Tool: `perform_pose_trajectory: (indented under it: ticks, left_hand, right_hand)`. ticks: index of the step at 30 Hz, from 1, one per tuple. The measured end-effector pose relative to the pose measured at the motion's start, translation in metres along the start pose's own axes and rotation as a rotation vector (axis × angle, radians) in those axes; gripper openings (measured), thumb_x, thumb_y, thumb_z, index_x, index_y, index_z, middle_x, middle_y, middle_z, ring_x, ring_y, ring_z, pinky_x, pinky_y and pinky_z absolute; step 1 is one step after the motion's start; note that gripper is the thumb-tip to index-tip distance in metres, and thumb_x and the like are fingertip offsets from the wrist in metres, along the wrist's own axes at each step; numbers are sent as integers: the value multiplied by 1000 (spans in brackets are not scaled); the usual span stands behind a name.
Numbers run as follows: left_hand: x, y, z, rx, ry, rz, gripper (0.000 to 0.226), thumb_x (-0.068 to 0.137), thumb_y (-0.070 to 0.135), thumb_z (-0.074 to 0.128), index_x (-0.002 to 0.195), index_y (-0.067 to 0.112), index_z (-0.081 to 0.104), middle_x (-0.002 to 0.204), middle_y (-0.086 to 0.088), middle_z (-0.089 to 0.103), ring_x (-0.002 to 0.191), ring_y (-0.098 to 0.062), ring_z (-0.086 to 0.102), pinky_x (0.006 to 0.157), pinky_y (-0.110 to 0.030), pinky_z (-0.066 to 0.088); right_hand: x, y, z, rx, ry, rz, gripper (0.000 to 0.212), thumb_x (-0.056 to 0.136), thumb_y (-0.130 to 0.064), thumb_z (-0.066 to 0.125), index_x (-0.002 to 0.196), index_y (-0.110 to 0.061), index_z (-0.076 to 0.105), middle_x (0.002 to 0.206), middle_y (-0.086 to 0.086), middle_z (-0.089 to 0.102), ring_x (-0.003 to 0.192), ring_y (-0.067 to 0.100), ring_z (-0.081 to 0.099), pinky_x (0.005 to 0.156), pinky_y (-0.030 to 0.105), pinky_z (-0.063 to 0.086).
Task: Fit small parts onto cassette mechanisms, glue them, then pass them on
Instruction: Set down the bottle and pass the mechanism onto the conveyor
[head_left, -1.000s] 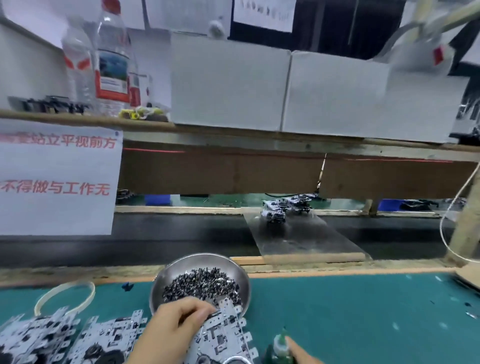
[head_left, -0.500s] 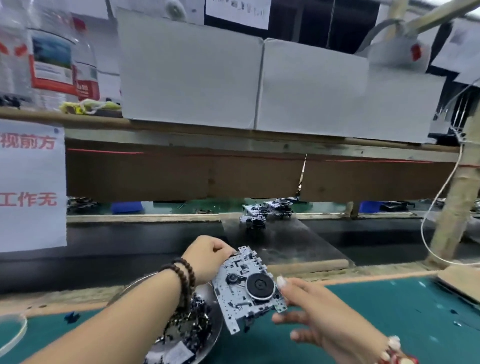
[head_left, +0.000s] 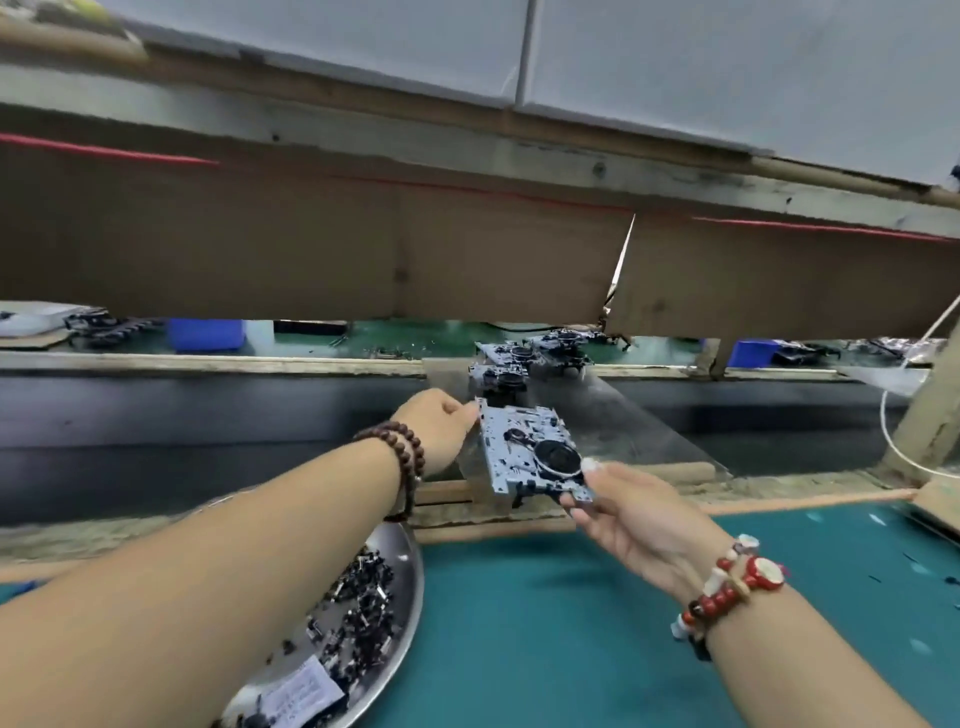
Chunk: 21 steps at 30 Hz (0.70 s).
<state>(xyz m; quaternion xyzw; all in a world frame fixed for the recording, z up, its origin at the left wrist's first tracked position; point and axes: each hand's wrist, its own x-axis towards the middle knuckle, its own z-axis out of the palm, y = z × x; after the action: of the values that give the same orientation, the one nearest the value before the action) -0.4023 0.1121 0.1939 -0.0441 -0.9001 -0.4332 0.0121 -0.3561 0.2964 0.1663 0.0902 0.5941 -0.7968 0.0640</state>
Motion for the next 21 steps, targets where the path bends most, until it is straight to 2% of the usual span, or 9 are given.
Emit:
perform_pose_trajectory:
  ticks: [3, 5, 8, 10, 13, 15, 17, 19, 21]
  left_hand:
    - [-7, -10, 15, -197, -204, -113, 29, 97, 26, 45, 77, 7, 53, 72, -8, 55, 62, -17, 53, 56, -26, 49]
    - [0, -11, 19, -305, -200, -167, 25, 96, 15, 47, 75, 3, 52, 66, -8, 55, 49, -9, 51, 44, -15, 42]
    - [20, -10, 20, -301, -155, -198, 33, 95, 5, 48, 62, 3, 48, 54, -4, 53, 29, -2, 41, 46, -16, 37]
    - [30, -8, 22, -327, -134, -231, 32, 94, 1, 47, 62, 3, 44, 60, -6, 52, 29, -2, 42, 39, -14, 38]
    - [39, -5, 23, -362, -92, -241, 12, 91, -4, 49, 80, -6, 53, 86, -16, 60, 66, -18, 59, 62, -23, 51]
    - [43, -5, 22, -323, -57, -180, 29, 92, 0, 50, 117, -13, 49, 121, -24, 56, 102, -32, 60, 88, -37, 52]
    - [37, -10, 20, -271, -58, -140, 50, 94, 7, 49, 139, -5, 31, 143, -18, 38, 123, -30, 48, 100, -42, 44]
    - [23, -16, 13, -209, -41, -90, 57, 95, 14, 49, 145, 4, 24, 148, -10, 32, 116, -20, 50, 101, -40, 44]
    - [5, -23, 6, -170, -10, -66, 53, 95, 17, 49, 144, 9, 29, 146, -6, 37, 102, -14, 55, 98, -38, 47]
  right_hand:
    - [30, -4, 7, -184, 82, -30, 17, 96, -15, 50, 82, -6, 49, 77, 10, 56, 50, 7, 61, 40, 12, 47]
    - [48, -6, 15, -343, 127, -45, 23, 95, -21, 51, 77, -8, 49, 67, 4, 56, 53, 8, 53, 40, 13, 42]
    - [74, -5, 19, -483, 197, -39, 27, 94, -24, 54, 75, -5, 54, 59, 0, 59, 35, 3, 46, 34, 14, 35]
    - [85, -6, 19, -456, 208, -41, 21, 94, -21, 54, 88, -1, 56, 66, 2, 65, 29, 0, 46, 33, 12, 36]
    - [93, -10, 21, -345, 155, -86, 35, 94, -2, 49, 125, 13, 43, 118, 23, 57, 64, 14, 63, 68, 20, 54]
    - [92, -10, 21, -388, 181, -122, 43, 92, -1, 52, 130, 14, 39, 122, 25, 54, 87, 24, 63, 88, 31, 52]
    - [87, -8, 16, -491, 250, -162, 47, 89, -10, 60, 131, 3, 44, 116, 16, 57, 93, 23, 62, 94, 34, 49]
    - [74, -7, 11, -627, 307, -244, 36, 88, -16, 63, 121, -7, 54, 118, 11, 57, 103, 25, 59, 99, 40, 46]
    - [53, -5, 10, -641, 330, -304, 7, 87, -14, 62, 94, -13, 61, 105, 6, 62, 105, 25, 59, 97, 42, 47]
